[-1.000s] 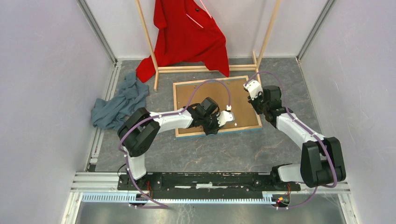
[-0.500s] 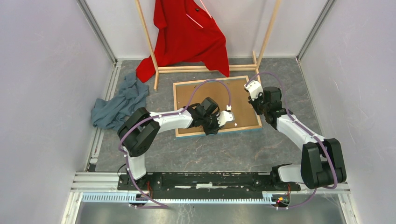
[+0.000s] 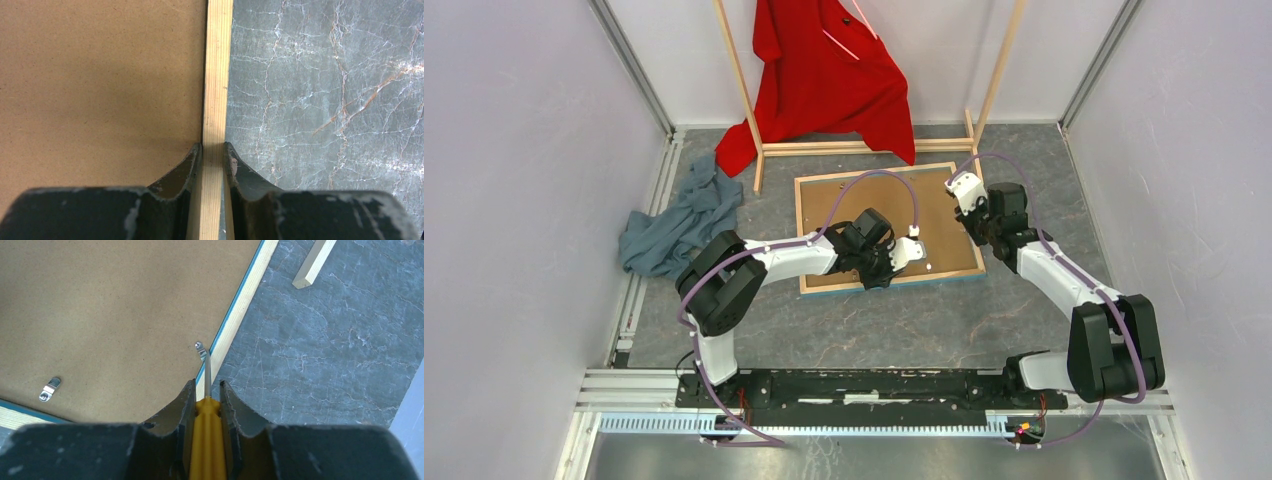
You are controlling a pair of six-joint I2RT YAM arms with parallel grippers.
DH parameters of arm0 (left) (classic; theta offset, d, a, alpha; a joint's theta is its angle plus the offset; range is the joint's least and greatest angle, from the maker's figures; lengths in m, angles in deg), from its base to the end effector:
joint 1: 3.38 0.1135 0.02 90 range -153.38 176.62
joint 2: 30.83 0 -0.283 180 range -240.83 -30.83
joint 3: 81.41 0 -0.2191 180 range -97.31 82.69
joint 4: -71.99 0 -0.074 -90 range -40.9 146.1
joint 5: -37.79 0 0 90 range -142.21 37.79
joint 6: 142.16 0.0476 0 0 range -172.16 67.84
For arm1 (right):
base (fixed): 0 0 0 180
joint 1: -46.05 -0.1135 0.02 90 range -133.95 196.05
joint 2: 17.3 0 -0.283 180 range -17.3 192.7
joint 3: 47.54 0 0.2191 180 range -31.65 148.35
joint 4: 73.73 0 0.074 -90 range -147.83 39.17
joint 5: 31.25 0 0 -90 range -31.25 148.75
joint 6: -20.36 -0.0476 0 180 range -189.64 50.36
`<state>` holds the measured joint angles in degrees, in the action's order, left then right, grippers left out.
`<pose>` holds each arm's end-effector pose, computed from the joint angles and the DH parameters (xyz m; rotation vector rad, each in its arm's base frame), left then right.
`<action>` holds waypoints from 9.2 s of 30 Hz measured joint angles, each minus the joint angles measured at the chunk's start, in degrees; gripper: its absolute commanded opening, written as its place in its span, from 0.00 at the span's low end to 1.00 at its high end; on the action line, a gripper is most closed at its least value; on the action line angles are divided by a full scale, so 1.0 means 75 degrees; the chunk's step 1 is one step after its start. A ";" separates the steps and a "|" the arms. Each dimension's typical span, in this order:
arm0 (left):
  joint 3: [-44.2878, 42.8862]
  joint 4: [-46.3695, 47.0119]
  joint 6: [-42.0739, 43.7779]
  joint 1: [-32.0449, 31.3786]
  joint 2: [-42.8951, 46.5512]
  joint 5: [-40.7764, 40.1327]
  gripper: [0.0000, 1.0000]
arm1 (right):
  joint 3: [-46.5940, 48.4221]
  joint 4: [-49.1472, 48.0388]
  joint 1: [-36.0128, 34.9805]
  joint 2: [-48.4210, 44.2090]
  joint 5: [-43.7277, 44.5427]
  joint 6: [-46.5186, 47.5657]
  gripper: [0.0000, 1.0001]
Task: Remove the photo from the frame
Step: Release the photo frame item from the photo frame.
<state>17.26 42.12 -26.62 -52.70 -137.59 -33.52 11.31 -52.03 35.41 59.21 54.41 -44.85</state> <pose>0.2278 -0.2885 0.1925 1.6581 1.9501 -0.5762 0.2516 0.0509 0.2452 -0.7248 2.1362 -0.0466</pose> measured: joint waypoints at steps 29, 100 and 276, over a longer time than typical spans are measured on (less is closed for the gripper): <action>0.0003 0.0000 -0.0003 0.0000 0.0000 0.0000 0.16 | 0.0070 0.0111 0.0038 0.0038 -0.0160 0.0125 0.00; 0.0003 0.0006 -0.0015 0.0000 -0.0003 0.0000 0.16 | 0.0239 0.0498 -0.0012 -0.0012 -0.0536 -0.0154 0.00; -0.0405 0.2477 -0.4520 0.4995 -0.1195 0.0933 0.22 | 0.7813 0.0504 -0.2361 0.7230 -0.4852 -0.4677 0.00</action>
<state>14.23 60.70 -60.52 -15.24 -146.55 -26.52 69.91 -48.25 17.71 113.43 18.02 -79.93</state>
